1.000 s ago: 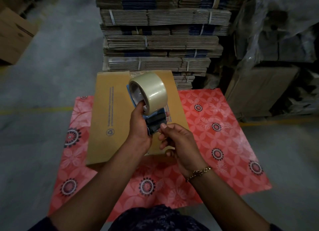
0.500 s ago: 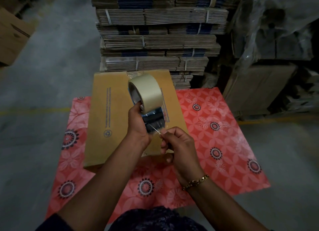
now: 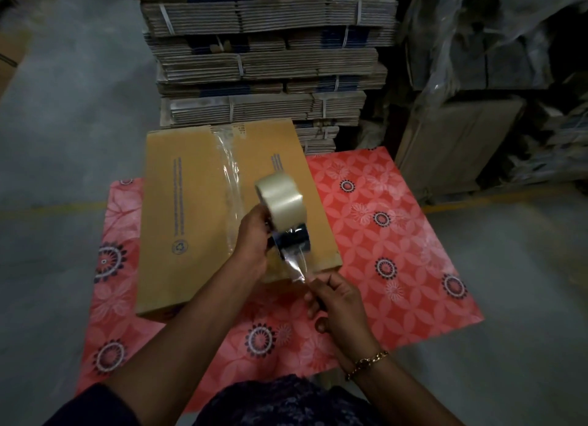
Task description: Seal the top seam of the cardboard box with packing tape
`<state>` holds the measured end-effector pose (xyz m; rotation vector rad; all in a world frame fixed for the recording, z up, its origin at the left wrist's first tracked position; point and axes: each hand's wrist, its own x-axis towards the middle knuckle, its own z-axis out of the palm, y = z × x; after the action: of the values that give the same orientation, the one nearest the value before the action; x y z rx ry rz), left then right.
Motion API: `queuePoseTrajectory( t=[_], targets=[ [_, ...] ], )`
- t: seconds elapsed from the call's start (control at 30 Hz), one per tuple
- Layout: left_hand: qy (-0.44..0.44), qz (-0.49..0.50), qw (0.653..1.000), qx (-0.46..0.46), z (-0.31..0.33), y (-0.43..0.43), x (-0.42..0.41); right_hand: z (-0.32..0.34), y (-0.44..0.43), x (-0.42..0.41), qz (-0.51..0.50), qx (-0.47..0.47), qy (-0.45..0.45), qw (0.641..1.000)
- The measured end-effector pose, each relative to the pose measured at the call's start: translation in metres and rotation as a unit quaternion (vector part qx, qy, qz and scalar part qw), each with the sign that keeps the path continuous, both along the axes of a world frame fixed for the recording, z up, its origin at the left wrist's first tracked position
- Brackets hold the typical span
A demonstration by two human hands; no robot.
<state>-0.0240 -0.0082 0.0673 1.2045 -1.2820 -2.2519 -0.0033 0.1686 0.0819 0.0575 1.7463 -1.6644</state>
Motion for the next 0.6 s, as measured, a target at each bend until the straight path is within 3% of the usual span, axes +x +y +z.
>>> queuePoseTrajectory(
  t=[0.13, 0.27, 0.33, 0.43, 0.5, 0.6],
  targets=[
    [-0.036, -0.063, 0.995, -0.062, -0.018, 0.000, -0.006, -0.016, 0.013, -0.008, -0.027, 0.029, -0.032, 0.999],
    [-0.087, -0.112, 0.972, -0.185, -0.035, -0.002, -0.009, -0.024, 0.017, -0.013, -0.039, 0.028, -0.057, 0.997],
    [-0.132, -0.144, 0.930, -0.312, -0.044, -0.006, -0.010, -0.028, 0.014, -0.015, -0.042, 0.026, -0.070, 0.996],
    [-0.187, -0.161, 0.830, -0.500, -0.054, -0.012, -0.006, -0.034, 0.011, -0.015, -0.046, 0.015, -0.091, 0.995],
    [-0.223, -0.170, 0.767, -0.576, -0.060, -0.018, -0.002, -0.038, 0.010, -0.014, -0.038, 0.013, -0.093, 0.995],
    [-0.241, -0.184, 0.750, -0.588, -0.062, -0.022, 0.002, -0.044, 0.012, -0.010, -0.022, 0.014, -0.099, 0.995]
  ],
)
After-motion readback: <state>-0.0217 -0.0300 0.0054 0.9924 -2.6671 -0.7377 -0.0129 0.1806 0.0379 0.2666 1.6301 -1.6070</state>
